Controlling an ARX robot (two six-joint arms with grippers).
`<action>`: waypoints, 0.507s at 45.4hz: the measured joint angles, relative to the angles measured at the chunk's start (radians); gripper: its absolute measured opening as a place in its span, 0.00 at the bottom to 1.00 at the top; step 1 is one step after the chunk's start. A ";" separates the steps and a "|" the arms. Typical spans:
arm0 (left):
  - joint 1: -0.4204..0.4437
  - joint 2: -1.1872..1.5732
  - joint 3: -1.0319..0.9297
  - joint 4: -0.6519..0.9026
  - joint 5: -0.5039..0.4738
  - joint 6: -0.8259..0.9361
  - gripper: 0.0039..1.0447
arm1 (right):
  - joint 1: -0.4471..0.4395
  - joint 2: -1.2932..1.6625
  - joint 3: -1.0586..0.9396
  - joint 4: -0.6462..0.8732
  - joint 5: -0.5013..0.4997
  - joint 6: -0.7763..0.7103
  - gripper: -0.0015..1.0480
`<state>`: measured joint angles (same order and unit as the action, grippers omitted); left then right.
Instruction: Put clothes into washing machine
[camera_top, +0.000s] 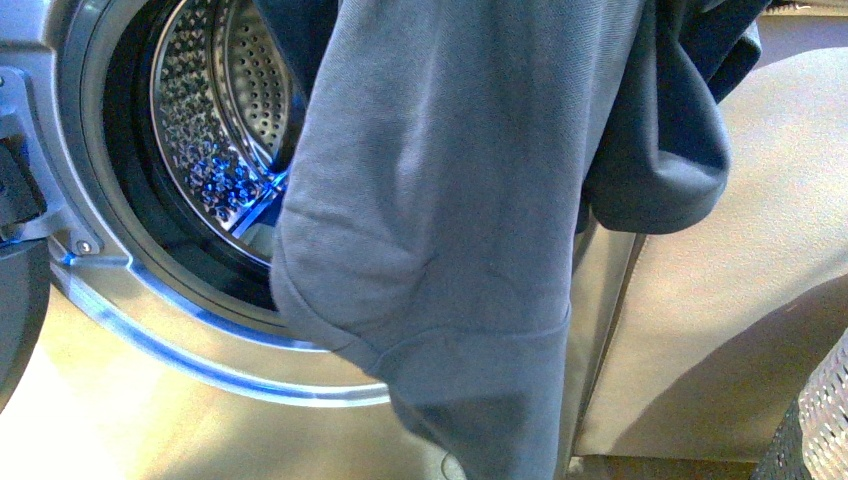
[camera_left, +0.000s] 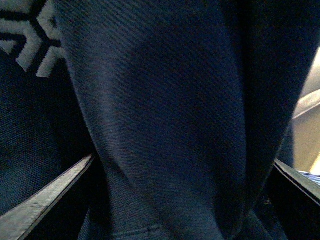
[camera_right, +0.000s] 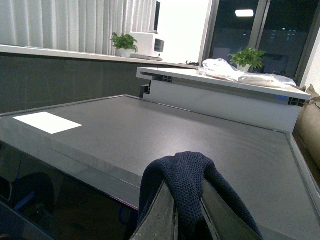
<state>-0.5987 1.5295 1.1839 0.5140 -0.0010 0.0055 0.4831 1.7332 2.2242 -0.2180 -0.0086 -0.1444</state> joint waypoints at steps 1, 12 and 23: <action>-0.013 0.004 0.000 0.000 -0.044 0.022 0.94 | 0.000 0.000 0.000 0.000 0.000 0.000 0.04; -0.095 0.011 0.000 0.014 -0.173 0.066 0.94 | 0.000 0.000 0.000 0.000 0.000 0.000 0.04; -0.131 0.071 0.056 0.084 -0.341 0.127 0.94 | 0.000 0.000 0.000 0.000 0.000 0.000 0.04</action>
<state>-0.7300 1.6001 1.2400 0.5983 -0.3420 0.1322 0.4831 1.7329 2.2242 -0.2180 -0.0082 -0.1444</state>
